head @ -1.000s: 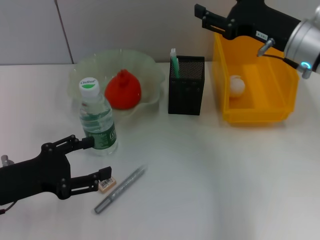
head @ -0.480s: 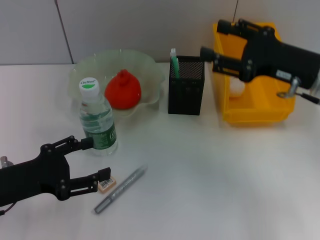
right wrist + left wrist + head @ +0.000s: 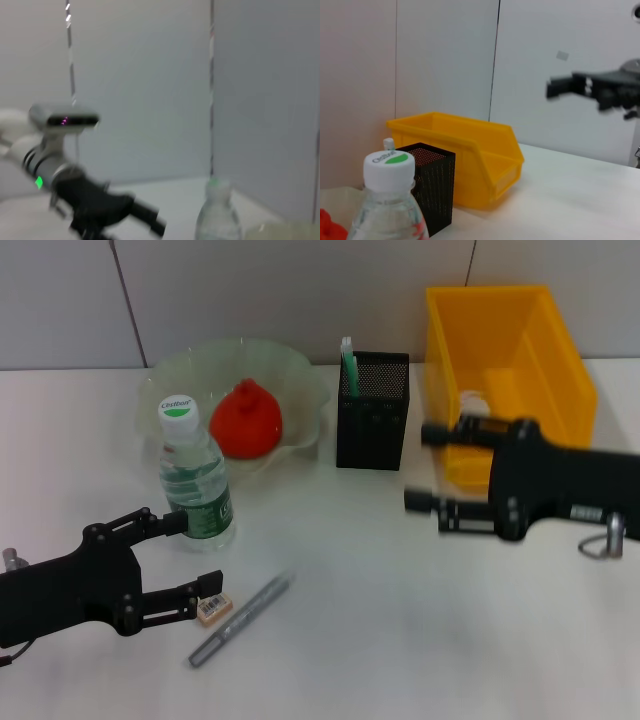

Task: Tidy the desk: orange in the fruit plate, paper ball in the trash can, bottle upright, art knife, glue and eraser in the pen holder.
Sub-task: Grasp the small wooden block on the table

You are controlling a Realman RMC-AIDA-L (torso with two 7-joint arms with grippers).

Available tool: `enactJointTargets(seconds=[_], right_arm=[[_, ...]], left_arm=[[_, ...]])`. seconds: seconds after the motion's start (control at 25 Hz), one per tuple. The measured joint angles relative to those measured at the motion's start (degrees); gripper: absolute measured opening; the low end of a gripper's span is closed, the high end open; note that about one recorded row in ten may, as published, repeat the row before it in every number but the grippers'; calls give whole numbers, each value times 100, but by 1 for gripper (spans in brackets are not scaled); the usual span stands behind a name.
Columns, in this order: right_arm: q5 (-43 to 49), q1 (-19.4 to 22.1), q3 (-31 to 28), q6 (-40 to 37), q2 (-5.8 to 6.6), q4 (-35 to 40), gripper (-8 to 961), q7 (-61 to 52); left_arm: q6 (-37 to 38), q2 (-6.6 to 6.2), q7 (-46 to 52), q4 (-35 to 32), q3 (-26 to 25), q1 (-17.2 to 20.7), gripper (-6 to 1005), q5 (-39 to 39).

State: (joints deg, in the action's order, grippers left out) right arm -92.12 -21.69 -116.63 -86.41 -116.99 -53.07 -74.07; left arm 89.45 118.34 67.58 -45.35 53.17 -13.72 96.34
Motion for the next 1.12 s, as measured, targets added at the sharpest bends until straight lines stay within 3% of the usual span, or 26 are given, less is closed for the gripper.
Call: enactJointTargets(seconds=[0.24, 0.52, 0.56, 0.68, 0.76, 0.96, 1.04, 1.12], right_arm=[[1350, -26, 17, -62, -111, -104, 745, -482], [1807, 71, 1, 2, -206, -63, 745, -510], [1810, 89, 0, 2, -204, -50, 745, -509], [1815, 136, 0, 3, -202, -41, 746, -505], [1818, 159, 0, 6, -204, -29, 746, -495], [1827, 175, 0, 11, -201, 62, 745, -484], [1879, 189, 1, 11, -200, 68, 745, -483], [1914, 200, 1, 11, -200, 69, 745, -483]], left_arm=[[-89, -5, 5, 0, -6, -13, 864, -3], [-309, -5, 129, -82, 31, -61, 863, 63], [-509, 7, 516, -444, 37, -58, 863, 462], [-590, 13, 709, -600, 41, -58, 864, 640], [-709, 32, 1500, -1272, 184, -59, 864, 1202], [-773, 32, 1826, -1612, 331, -36, 863, 1389], [-939, 28, 2774, -2454, 776, -52, 863, 2226], [-939, 28, 2774, -2454, 776, -52, 863, 2226]])
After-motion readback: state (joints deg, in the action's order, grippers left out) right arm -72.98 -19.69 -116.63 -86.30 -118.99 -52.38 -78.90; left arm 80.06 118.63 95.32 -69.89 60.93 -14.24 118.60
